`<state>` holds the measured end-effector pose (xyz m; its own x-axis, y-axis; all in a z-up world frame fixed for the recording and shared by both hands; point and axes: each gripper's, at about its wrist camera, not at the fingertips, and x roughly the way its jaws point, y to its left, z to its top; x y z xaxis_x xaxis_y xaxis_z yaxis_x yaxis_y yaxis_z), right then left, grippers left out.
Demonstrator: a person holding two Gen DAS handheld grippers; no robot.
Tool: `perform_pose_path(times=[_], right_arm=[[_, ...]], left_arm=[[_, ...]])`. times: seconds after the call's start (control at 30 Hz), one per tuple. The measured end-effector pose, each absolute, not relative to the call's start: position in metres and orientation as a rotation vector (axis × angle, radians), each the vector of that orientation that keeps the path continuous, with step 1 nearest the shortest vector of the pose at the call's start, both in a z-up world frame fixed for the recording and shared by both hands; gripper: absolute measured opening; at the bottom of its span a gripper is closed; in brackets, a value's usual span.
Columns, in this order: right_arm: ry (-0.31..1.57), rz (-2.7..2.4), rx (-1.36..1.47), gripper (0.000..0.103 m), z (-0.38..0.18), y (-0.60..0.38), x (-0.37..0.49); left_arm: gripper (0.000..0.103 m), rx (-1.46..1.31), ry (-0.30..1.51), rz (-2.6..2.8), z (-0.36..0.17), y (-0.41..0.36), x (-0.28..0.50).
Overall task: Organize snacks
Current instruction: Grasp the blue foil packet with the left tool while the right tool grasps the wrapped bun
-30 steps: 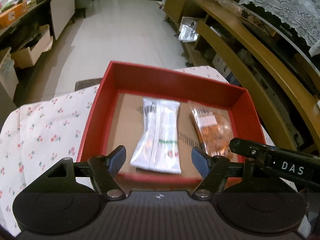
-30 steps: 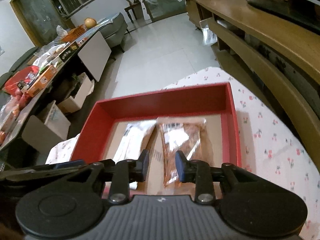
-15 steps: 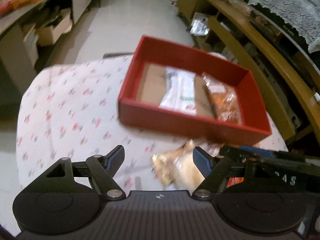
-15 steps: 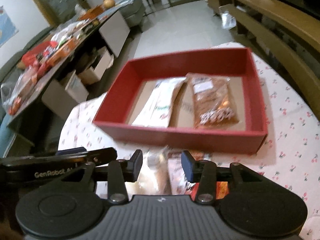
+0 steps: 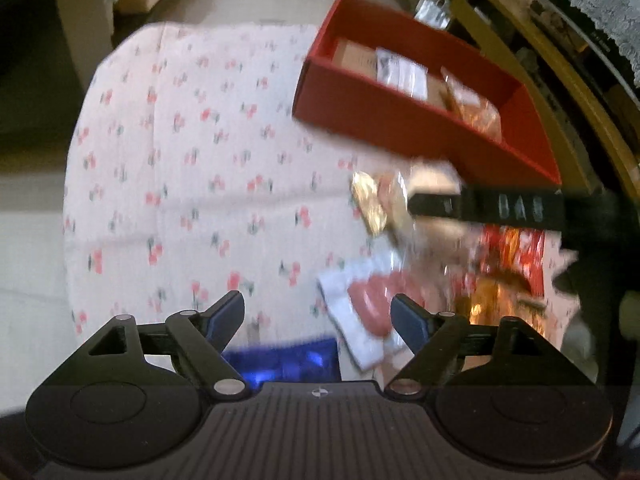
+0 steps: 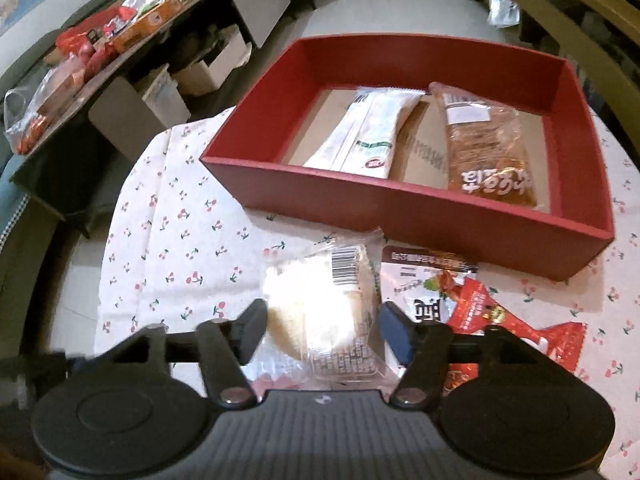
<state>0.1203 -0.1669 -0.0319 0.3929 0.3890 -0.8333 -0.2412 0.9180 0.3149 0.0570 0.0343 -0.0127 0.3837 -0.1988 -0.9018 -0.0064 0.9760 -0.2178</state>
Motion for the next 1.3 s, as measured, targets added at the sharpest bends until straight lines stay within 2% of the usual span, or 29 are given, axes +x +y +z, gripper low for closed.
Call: perform_pose_path(times=[0.23, 0.37, 0.67, 0.83, 0.93, 0.97, 1.07, 1.23, 1.3], right_arm=[[1.087, 0.421, 0.135, 0.078, -0.027, -0.161, 0.120], [1.082, 0.427, 0.138, 0.078, -0.024, -0.160, 0.121], [1.084, 0.434, 0.125, 0.079, -0.023, -0.159, 0.122], [1.081, 0.444, 0.122, 0.079, -0.021, -0.158, 0.122], [1.081, 0.447, 0.124, 0.079, -0.021, -0.161, 0.122], [1.080, 0.448, 0.132, 0.079, -0.019, -0.164, 0.122], [1.066, 0.441, 0.157, 0.079, -0.014, -0.171, 0.124], [1.064, 0.416, 0.198, 0.079, -0.012, -0.181, 0.129], [1.067, 0.414, 0.198, 0.079, -0.013, -0.180, 0.130]], left_arm=[[0.086, -0.205, 1.238, -0.095, -0.028, 0.033, 0.029], [0.092, -0.161, 1.243, -0.070, -0.032, 0.025, 0.018], [0.093, -0.183, 1.247, -0.016, -0.029, 0.031, 0.005], [0.095, -0.172, 1.266, 0.009, -0.044, 0.019, 0.011], [0.088, -0.096, 1.244, 0.025, -0.044, 0.010, 0.010], [0.082, -0.084, 1.238, 0.028, -0.043, 0.010, 0.009], [0.071, -0.100, 1.229, 0.009, -0.040, 0.013, 0.008], [0.066, -0.094, 1.224, -0.021, -0.039, 0.013, 0.009], [0.061, -0.113, 1.216, -0.031, -0.036, 0.016, 0.012]])
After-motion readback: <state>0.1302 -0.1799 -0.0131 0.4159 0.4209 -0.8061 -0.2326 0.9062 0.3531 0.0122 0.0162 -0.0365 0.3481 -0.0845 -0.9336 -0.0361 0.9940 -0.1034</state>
